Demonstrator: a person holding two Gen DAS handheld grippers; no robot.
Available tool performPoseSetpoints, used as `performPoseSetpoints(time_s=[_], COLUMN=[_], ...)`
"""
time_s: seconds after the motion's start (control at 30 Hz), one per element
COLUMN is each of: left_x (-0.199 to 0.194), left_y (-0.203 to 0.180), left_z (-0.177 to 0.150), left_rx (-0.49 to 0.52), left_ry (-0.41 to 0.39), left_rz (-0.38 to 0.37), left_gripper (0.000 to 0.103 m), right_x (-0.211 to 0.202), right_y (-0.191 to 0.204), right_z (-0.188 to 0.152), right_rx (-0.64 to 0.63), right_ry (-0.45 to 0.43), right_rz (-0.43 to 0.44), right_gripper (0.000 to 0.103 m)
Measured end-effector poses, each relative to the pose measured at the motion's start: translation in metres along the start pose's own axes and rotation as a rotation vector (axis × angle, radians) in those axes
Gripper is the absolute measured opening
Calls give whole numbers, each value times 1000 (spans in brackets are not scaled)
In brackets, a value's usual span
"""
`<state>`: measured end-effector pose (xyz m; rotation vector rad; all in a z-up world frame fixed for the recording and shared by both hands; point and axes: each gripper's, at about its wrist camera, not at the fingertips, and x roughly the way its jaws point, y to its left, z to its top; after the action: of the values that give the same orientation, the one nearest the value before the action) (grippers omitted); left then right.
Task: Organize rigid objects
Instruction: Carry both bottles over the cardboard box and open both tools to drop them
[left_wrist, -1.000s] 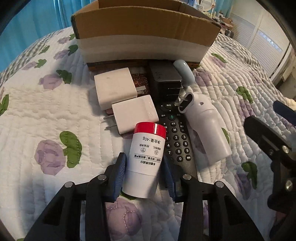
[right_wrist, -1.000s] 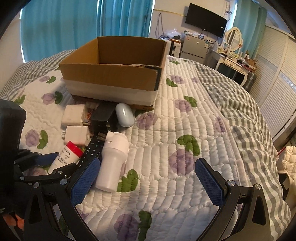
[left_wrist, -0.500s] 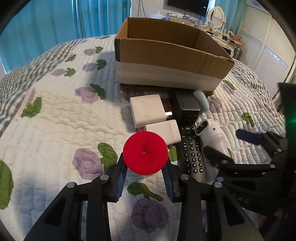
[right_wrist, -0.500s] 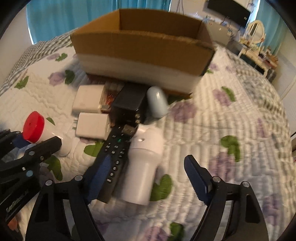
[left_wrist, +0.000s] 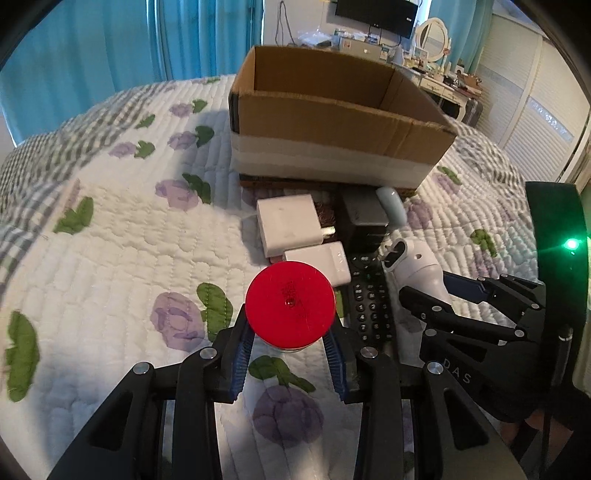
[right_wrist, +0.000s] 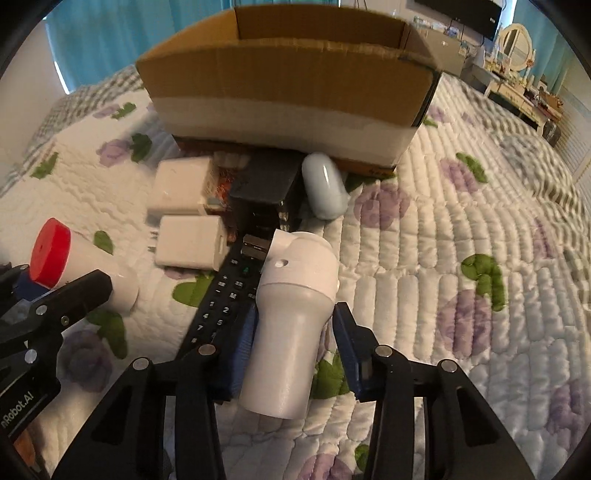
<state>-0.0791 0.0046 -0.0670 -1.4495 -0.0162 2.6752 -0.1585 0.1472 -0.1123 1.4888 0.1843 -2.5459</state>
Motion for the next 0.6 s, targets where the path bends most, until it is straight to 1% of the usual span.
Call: performPoseSetpoints(time_s=[0.2, 0.33, 0.47, 0.6], left_x=[-32, -50, -68, -81], left_y=[-11, -16, -19, -19], left_z=[13, 29, 59, 98], left_rx=[23, 34, 56, 64], left_ry=[-46, -72, -123, -150], left_rz=[-5, -25, -14, -53], left_gripper=[37, 37, 37, 37], right_x=[-39, -72, -107, -131], right_y=[3, 1, -4, -11], right_z=[4, 17, 36, 59], right_rx=[-31, -38, -56, -69], right_ry=[-83, -137, -198, -254], right_rz=[2, 23, 28, 24], right_gripper=[42, 42, 42, 42])
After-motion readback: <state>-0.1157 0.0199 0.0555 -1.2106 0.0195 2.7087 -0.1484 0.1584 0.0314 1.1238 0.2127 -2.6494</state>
